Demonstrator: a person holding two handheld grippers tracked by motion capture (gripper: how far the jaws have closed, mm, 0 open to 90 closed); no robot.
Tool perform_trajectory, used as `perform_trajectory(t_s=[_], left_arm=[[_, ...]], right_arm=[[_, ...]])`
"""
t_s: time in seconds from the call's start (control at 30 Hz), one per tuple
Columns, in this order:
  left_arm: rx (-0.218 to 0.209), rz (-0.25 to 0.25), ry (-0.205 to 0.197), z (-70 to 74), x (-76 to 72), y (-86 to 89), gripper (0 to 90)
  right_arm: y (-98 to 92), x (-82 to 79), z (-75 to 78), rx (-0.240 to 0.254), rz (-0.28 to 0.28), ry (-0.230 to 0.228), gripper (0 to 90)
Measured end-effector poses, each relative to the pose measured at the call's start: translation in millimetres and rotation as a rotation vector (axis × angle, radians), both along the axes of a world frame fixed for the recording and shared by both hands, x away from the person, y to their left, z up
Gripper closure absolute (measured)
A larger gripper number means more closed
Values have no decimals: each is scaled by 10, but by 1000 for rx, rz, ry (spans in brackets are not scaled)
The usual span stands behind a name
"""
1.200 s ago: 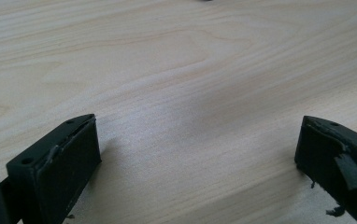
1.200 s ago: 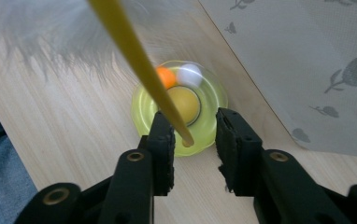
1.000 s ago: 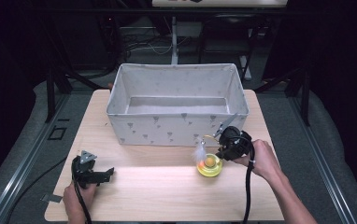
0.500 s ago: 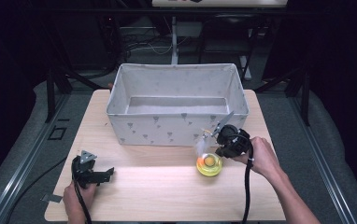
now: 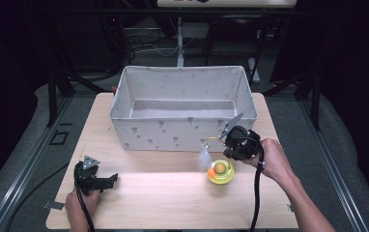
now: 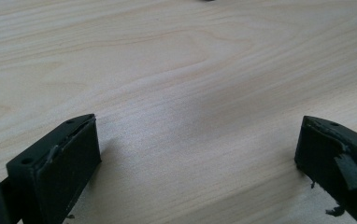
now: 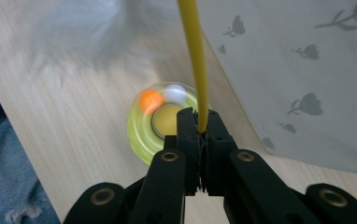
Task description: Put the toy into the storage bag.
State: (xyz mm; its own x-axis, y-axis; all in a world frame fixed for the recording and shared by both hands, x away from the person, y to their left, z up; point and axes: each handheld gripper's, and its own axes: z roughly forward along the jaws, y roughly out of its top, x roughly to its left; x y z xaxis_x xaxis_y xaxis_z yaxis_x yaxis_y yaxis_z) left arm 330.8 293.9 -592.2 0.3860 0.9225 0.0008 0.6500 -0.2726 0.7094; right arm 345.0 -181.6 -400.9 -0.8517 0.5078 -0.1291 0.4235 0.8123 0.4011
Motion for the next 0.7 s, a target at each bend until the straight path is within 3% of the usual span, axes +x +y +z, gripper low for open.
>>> perform_trajectory(t_s=[0.27,0.7], left_arm=[[0,-1,2,1,-1,0,2],[0,1,-3,-2,0,-2,3]], right_arm=[[12,19,108,-7,-6,-25,881],[-13,46,262,-3,-8,-23,881]])
